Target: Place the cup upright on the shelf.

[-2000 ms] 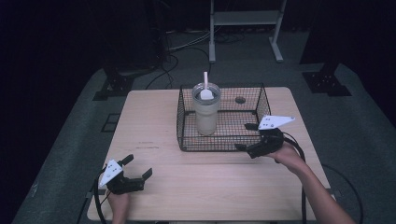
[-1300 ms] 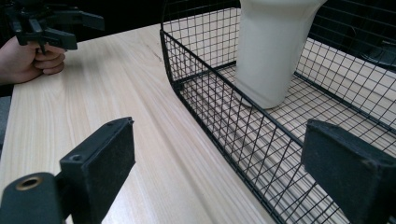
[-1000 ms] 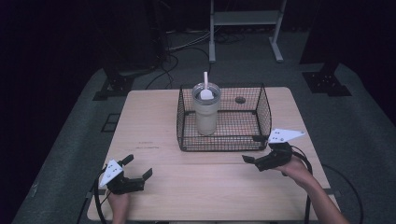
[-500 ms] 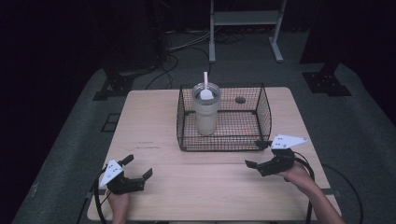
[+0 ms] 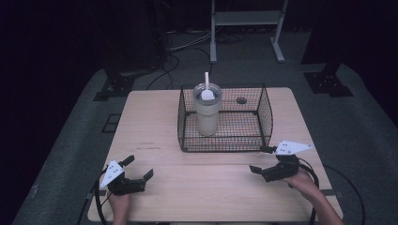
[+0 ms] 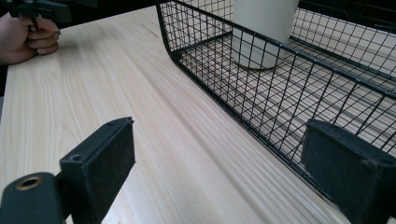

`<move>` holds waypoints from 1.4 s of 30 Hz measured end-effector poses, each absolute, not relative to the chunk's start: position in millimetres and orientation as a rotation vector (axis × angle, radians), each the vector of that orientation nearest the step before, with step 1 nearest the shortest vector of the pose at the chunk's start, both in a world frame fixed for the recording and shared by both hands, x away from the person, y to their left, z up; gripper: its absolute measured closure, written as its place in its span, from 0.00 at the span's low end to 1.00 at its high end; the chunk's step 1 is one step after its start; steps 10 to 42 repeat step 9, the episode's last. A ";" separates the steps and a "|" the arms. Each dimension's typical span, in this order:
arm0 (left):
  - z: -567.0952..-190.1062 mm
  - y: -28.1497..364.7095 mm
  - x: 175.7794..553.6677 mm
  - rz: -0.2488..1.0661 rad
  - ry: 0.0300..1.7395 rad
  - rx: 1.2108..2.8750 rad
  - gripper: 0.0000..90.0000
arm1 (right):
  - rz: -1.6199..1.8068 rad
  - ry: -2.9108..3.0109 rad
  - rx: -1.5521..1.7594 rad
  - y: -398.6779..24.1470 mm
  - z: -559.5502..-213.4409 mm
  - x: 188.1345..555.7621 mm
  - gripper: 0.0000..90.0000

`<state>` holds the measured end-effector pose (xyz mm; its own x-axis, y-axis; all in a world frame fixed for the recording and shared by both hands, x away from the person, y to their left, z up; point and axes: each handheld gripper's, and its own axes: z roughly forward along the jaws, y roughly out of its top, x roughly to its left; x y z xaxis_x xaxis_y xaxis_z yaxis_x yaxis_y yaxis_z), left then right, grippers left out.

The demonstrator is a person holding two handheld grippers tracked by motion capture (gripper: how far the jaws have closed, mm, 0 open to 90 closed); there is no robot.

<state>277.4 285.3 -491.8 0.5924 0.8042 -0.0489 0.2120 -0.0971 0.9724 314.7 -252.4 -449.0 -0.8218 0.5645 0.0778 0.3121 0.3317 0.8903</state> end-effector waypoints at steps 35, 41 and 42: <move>-491.7 285.4 277.7 0.615 0.868 1.627 0.00 | 1.454 2.345 0.772 -253.0 -457.0 303.4 0.10; -491.7 285.4 277.7 0.615 0.868 1.627 0.00 | 1.454 2.345 0.772 -253.0 -457.0 303.4 0.10; -491.7 285.4 277.7 0.615 0.868 1.627 0.00 | 1.454 2.345 0.772 -253.0 -457.0 303.4 0.10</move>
